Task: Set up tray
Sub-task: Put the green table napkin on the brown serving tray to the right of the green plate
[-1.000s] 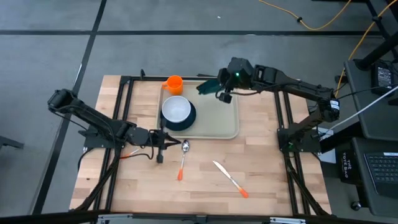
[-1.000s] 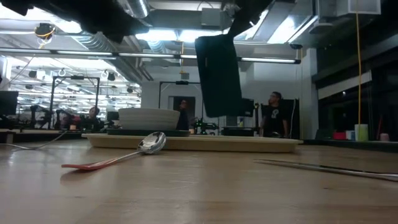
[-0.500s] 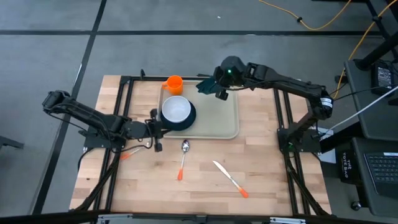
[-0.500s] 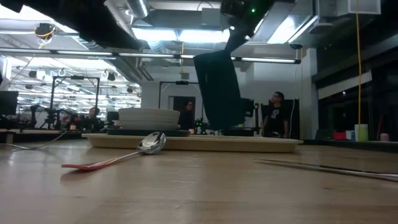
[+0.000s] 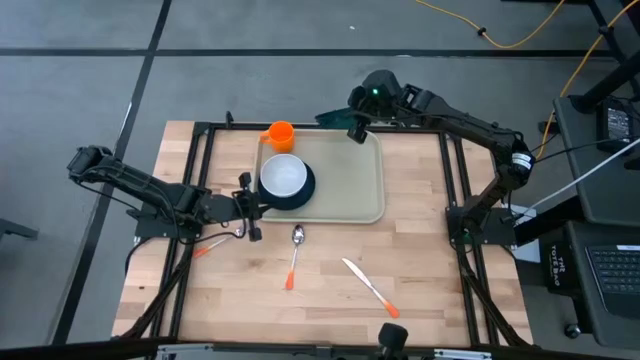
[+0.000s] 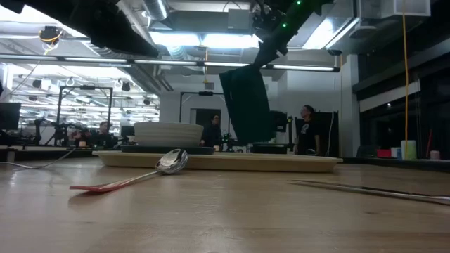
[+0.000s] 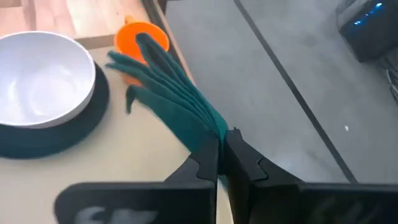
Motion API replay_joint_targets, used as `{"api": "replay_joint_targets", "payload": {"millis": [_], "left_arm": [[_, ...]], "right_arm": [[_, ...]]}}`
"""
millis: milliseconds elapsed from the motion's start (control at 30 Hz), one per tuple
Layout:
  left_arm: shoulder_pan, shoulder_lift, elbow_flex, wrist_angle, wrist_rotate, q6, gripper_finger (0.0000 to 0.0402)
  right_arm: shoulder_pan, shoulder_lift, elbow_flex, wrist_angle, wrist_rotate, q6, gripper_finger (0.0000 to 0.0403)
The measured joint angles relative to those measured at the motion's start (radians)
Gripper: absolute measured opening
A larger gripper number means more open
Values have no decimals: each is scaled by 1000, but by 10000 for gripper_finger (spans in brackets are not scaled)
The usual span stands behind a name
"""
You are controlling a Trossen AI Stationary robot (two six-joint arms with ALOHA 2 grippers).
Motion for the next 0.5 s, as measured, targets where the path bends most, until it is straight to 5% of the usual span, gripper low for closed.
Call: {"api": "replay_joint_targets", "payload": {"millis": [500], "left_arm": [[0,0,0,47,1,44,4]], "right_arm": [[-4,18,-289,115,-100,31,13]]}}
